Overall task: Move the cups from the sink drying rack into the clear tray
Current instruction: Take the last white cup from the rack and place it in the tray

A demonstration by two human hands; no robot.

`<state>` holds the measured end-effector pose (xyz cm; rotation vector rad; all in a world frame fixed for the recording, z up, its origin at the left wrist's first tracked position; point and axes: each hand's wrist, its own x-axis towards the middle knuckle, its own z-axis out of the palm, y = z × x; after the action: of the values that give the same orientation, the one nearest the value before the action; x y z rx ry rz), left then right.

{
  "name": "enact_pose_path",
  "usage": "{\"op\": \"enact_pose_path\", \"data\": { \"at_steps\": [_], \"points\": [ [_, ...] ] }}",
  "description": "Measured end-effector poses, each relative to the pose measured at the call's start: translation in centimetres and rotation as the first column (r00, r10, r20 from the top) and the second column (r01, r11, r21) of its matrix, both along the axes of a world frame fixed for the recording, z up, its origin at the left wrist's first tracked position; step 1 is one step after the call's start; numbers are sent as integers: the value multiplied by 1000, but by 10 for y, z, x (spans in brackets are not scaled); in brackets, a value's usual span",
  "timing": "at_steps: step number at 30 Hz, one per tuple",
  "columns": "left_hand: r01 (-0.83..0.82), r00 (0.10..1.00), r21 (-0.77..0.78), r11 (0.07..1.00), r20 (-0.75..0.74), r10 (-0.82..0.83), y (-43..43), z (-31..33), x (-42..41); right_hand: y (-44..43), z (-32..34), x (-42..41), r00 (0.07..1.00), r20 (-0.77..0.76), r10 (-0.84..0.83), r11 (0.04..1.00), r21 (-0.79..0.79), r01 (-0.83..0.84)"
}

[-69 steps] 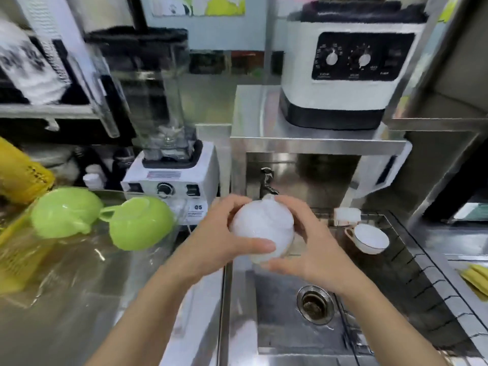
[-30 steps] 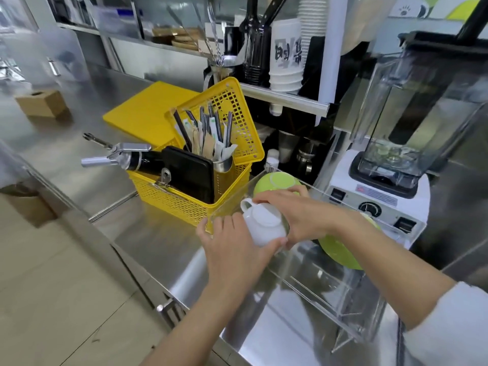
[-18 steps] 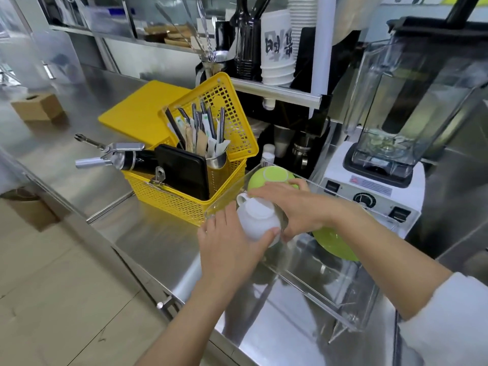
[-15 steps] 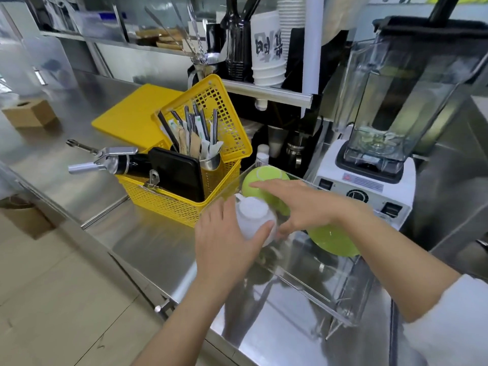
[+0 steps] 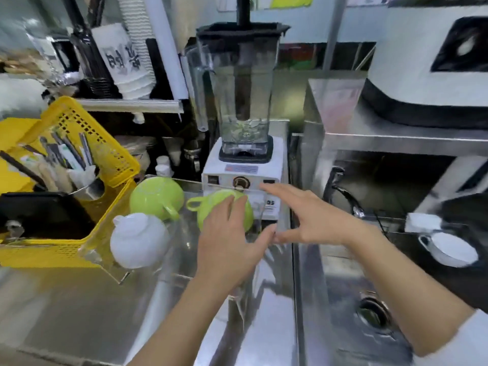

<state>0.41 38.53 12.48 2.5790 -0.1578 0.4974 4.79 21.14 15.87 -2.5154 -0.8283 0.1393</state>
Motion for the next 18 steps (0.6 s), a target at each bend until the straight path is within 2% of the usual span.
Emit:
{"op": "enact_pose_path", "data": {
  "at_steps": [4,10,14,18],
  "points": [
    [162,987,9,987,-12,-162,-72,-3,5,-82,-10,-21,983,-22,-183,983,11,184],
    [393,915,10,919,-97,-390,-194,-17,12,-207,-41,-59,884,-175,-434,881,120,457],
    [473,866,6,881,-189,-463,-275,-32,21,-278,-69,-72,787,-234,-571,784,130,608],
    [502,832,-2,865,-271,-484,-340,-52,40,-333,-102,-71,723,-275,-634,729,98,677]
  ]
}}
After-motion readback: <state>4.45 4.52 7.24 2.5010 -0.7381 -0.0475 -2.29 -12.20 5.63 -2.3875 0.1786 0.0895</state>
